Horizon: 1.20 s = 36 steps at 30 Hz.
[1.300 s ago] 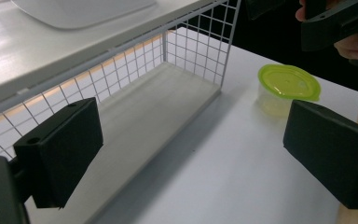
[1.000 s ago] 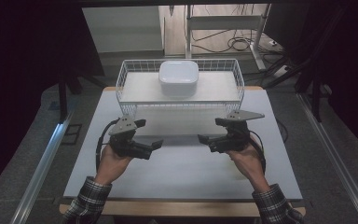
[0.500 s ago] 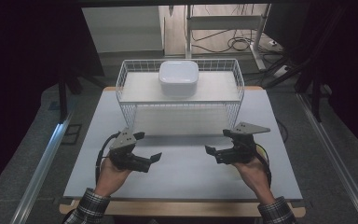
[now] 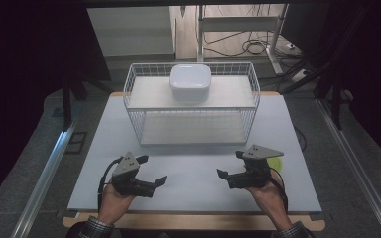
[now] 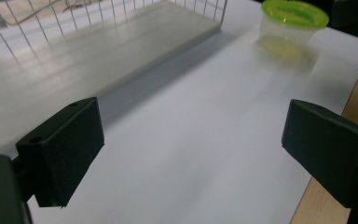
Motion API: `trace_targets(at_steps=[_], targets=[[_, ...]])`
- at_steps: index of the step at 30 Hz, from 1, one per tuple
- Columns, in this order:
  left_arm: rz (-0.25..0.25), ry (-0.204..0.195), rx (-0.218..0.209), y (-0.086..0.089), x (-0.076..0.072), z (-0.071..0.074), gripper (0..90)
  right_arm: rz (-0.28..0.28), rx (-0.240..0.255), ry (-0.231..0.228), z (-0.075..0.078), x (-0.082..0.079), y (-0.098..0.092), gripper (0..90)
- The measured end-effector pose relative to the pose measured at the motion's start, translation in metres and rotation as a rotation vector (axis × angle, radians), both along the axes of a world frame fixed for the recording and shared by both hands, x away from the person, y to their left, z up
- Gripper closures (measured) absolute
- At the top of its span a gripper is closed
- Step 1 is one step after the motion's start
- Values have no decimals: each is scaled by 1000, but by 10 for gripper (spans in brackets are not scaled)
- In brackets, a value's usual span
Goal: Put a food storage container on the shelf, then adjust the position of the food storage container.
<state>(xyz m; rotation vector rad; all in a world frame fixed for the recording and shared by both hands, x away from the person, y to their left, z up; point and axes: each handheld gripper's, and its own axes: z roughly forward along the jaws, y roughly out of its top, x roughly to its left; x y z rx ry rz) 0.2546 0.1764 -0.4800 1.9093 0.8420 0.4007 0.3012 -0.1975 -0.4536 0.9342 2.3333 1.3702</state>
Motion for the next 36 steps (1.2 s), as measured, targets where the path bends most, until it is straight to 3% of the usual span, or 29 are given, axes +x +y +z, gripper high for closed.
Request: trace_targets(at_steps=[4, 12, 17, 26, 29, 32, 36], targets=[[12, 19, 9, 4, -5, -13, 54, 13, -21, 5, -12, -5, 2, 64], [29, 4, 10, 9, -9, -25, 42, 34, -89, 37, -32, -8, 7, 61], [23, -10, 26, 6, -9, -26, 40, 29, -124, 35, -34, -8, 9, 50], [22, 1, 39, 5, -6, -32, 41, -16, -182, 58, -32, -2, 5, 12], [22, 2, 41, 5, -6, -33, 41, -42, -194, 45, -27, -2, 1, 116], [22, -1, 43, 4, -6, -33, 41, -72, -167, 32, -19, -2, -8, 261], [21, 1, 43, 4, -6, -34, 41, -106, -160, -8, -10, -1, -24, 505]])
